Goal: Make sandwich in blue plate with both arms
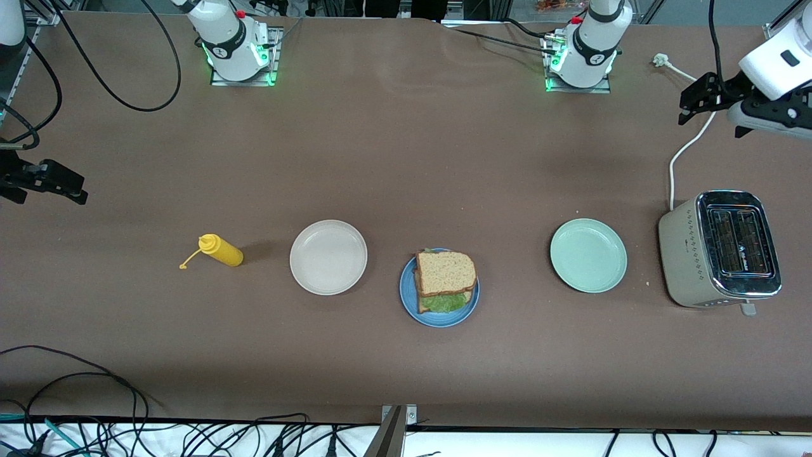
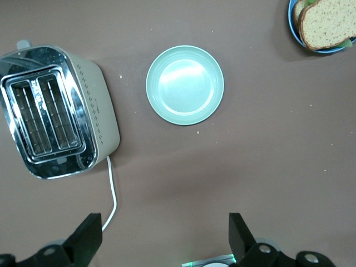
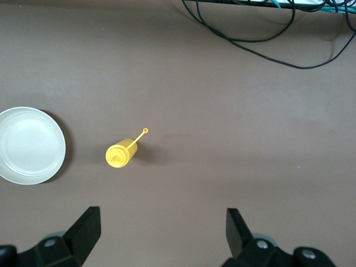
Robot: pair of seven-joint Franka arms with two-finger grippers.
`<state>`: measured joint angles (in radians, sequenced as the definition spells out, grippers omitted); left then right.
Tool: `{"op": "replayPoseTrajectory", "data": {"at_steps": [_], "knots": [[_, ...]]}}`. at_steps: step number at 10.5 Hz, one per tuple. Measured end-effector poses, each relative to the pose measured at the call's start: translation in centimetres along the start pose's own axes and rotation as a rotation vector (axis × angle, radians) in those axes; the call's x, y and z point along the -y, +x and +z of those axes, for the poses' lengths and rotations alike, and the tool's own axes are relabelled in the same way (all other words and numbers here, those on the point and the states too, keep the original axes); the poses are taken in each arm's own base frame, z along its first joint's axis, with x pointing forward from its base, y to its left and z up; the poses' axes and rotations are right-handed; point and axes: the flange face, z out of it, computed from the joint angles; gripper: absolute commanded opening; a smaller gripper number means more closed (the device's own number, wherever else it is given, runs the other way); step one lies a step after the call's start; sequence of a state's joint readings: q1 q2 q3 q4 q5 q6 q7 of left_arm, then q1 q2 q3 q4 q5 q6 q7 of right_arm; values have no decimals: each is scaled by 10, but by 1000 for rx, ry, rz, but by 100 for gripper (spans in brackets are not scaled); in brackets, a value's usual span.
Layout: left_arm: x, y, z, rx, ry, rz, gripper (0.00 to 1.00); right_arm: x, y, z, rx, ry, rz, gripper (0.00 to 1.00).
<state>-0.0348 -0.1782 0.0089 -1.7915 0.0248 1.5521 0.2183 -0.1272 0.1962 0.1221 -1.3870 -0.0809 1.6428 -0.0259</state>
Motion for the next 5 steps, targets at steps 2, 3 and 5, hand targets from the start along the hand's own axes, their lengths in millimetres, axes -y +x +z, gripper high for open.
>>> {"op": "replayPoseTrajectory", "data": {"at_steps": [2, 3, 5], "knots": [[-3, -1, -2, 47, -7, -90, 100, 2, 1, 2, 3, 1, -2, 100], [-4, 5, -2, 71, -8, -127, 100, 2, 1, 3, 5, 3, -3, 100], [-1, 30, -1, 102, -10, -163, 100, 3, 2, 6, 6, 6, -3, 100]]}}
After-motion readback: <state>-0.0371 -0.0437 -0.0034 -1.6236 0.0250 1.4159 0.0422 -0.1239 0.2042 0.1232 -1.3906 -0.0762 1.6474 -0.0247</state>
